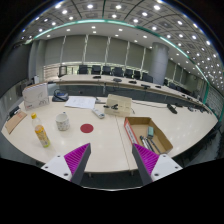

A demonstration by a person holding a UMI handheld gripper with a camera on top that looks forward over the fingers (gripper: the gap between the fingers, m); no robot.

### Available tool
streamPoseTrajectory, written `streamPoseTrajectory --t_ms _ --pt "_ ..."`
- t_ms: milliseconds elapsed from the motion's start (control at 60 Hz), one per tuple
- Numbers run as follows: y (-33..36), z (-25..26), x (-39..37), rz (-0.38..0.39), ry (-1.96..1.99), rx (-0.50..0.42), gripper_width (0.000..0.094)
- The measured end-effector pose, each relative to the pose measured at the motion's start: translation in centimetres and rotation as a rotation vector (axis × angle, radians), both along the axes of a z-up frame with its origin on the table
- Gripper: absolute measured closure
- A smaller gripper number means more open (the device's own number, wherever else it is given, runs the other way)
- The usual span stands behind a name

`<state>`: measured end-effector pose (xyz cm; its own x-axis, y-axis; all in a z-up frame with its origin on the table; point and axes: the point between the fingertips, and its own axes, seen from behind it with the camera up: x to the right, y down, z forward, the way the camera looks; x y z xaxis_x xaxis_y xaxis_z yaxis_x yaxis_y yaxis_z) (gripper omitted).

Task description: Pour water

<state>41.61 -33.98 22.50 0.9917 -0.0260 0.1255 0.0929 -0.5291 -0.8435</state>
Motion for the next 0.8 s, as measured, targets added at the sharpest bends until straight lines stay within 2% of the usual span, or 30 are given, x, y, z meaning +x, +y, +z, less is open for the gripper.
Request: streamPoseTrajectory --t_ms 167,433,600,683,800 --pt "0.2 -1.9 -4.2 0.063 0.008 -0.02 0.0075" --pt "1.1 -7.7 -18.9 0.222 0.056 -0.016 0.008" --pt "3.0 -10.8 -28.8 0.303 0.08 0.031 0.0075" --pt "5.2 -12.1 -32.2 0.314 0.07 0.073 0.0074" --pt "9.3 -13.5 -35.0 0.271 0.057 0.129 0.008"
